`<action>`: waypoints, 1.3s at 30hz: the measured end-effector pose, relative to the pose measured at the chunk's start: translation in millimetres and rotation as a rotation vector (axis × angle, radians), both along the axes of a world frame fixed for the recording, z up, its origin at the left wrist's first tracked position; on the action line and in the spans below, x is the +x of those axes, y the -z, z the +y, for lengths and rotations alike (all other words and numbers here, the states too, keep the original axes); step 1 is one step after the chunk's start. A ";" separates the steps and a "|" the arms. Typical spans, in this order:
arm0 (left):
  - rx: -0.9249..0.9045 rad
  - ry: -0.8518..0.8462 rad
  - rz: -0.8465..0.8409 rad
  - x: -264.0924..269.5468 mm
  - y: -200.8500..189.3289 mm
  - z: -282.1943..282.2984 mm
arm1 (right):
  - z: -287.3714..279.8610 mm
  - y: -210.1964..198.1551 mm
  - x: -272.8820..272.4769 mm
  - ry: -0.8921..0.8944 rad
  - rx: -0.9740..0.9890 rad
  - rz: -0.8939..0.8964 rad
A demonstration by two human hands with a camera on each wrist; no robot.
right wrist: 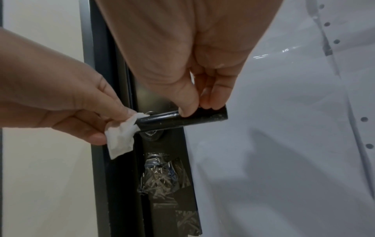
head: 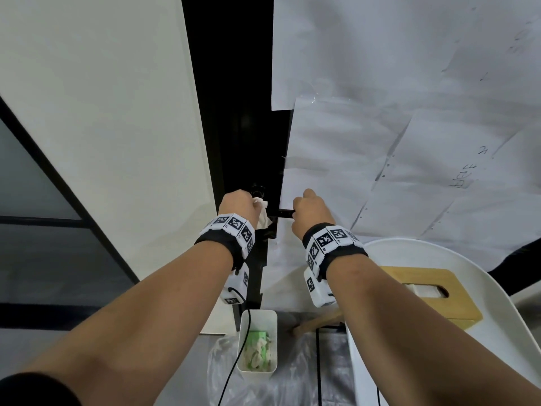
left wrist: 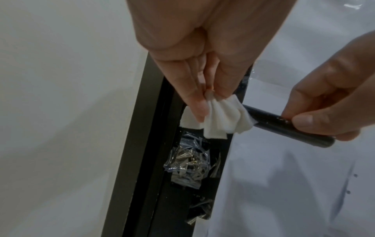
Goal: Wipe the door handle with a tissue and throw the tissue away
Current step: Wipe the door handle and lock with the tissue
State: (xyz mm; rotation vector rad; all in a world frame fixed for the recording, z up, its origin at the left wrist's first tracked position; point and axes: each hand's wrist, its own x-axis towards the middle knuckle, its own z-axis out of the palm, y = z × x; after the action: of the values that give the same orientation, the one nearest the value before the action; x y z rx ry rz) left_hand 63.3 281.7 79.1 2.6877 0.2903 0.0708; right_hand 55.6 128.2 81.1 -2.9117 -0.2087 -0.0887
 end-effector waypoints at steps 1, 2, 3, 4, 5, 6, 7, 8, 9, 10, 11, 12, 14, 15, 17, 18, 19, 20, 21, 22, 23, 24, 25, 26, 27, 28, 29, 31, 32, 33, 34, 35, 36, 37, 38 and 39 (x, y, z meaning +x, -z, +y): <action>-0.011 -0.013 0.002 3.6 0.4 0.0 | -0.5 -0.1 0.6 -0.003 0.002 0.003; -0.019 -0.021 0.010 6.9 0.0 0.3 | -0.7 0.0 1.2 -0.008 0.001 0.009; -0.026 -0.027 0.018 10.0 -0.7 0.7 | -1.0 0.1 1.8 -0.012 -0.002 0.013; -0.033 -0.031 0.023 13.1 -1.3 0.9 | -1.2 0.0 2.5 -0.015 -0.003 0.018; -0.036 -0.034 0.020 16.2 -1.1 1.0 | -1.4 -0.4 2.9 -0.015 -0.002 0.022; -0.036 -0.037 0.007 18.8 -0.6 0.6 | -1.7 -1.1 3.2 -0.015 -0.003 0.026; -0.039 -0.042 -0.010 20.9 0.0 0.0 | -1.9 -1.9 3.6 -0.017 -0.004 0.031; -0.044 -0.049 -0.023 22.0 0.4 -0.5 | -1.9 -2.8 3.7 -0.019 -0.007 0.036; -0.048 -0.054 -0.031 23.7 0.6 -1.5 | -2.0 -3.7 4.0 -0.021 -0.009 0.042; -0.048 -0.055 -0.034 24.8 1.0 -2.5 | -2.0 -4.6 3.9 -0.023 -0.007 0.047; -0.043 -0.056 -0.033 26.0 0.9 -3.3 | -1.7 -5.1 3.6 -0.024 -0.004 0.049; -0.042 -0.057 -0.036 26.7 0.9 -3.9 | -1.8 -5.3 3.6 -0.024 -0.002 0.050; -0.044 -0.055 -0.046 27.3 0.5 -3.7 | -1.6 -5.1 3.3 -0.023 -0.002 0.050; -0.040 -0.048 -0.046 27.3 0.4 -3.3 | -1.6 -5.1 3.0 -0.023 -0.003 0.049; -0.035 -0.030 -0.032 26.1 -0.1 -2.3 | -1.3 -5.0 2.3 -0.024 -0.004 0.051; -0.036 -0.024 -0.021 25.3 -0.6 -2.1 | -1.4 -5.0 2.4 -0.023 -0.003 0.051; -0.040 -0.025 -0.009 23.9 -1.2 -1.6 | -1.3 -5.0 2.3 -0.023 -0.001 0.051; -0.043 -0.028 0.001 22.0 -2.1 -0.8 | -1.0 -5.5 2.1 -0.024 0.000 0.050; -0.040 -0.030 0.007 20.8 -2.5 -0.3 | -0.9 -6.1 2.0 -0.026 -0.001 0.049; -0.030 -0.028 0.010 19.5 -1.9 0.2 | -0.8 -6.6 1.7 -0.029 -0.004 0.049; -0.016 -0.022 0.012 18.3 -1.6 0.5 | -0.5 -7.1 1.3 -0.031 -0.008 0.049; -0.003 -0.018 0.015 17.5 -1.9 0.7 | -0.2 -7.4 1.3 -0.032 -0.011 0.050; 0.005 -0.018 0.017 17.4 -2.3 0.6 | 0.0 -7.7 1.3 -0.033 -0.014 0.051; 0.011 -0.020 0.019 18.0 -3.2 -0.1 | -0.1 -8.2 1.2 -0.033 -0.016 0.052; 0.016 -0.019 0.021 19.3 -4.2 -0.9 | -0.4 -8.7 1.1 -0.034 -0.016 0.054; 0.022 -0.017 0.024 20.7 -5.3 -1.6 | -0.5 -9.0 1.1 -0.037 -0.015 0.055; 0.028 -0.014 0.029 22.0 -6.2 -1.9 | -0.7 -9.2 1.0 -0.041 -0.014 0.056; 0.031 -0.009 0.039 24.4 -7.9 -2.4 | -1.0 -8.9 1.4 -0.047 -0.013 0.055; 0.026 -0.010 0.040 25.6 -8.1 -2.5 | -1.1 -8.7 1.7 -0.046 -0.012 0.053; 0.017 -0.013 0.038 27.3 -7.9 -3.0 | -1.5 -8.6 2.0 -0.044 -0.012 0.050; 0.004 -0.018 0.037 28.6 -7.4 -3.4 | -2.0 -8.3 2.1 -0.042 -0.010 0.050; -0.011 -0.025 0.037 30.1 -6.7 -3.6 | -2.4 -7.8 2.2 -0.042 -0.007 0.050; -0.025 -0.035 0.042 31.1 -6.5 -3.7 | -2.6 -7.1 2.3 -0.044 -0.005 0.052; -0.037 -0.042 0.047 32.2 -6.3 -3.5 | -2.8 -6.5 2.1 -0.046 -0.005 0.052; -0.045 -0.047 0.051 32.9 -6.5 -3.4 | -2.9 -6.1 1.9 -0.046 -0.005 0.050; -0.050 -0.050 0.048 33.7 -5.8 -2.8 | -2.8 -5.8 1.7 -0.045 -0.005 0.046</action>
State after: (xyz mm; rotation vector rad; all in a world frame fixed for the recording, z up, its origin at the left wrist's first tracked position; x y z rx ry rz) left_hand 97.1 278.9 84.9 2.6361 0.3691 0.0136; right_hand 57.3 125.4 87.0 -2.9087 -0.2664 -0.0135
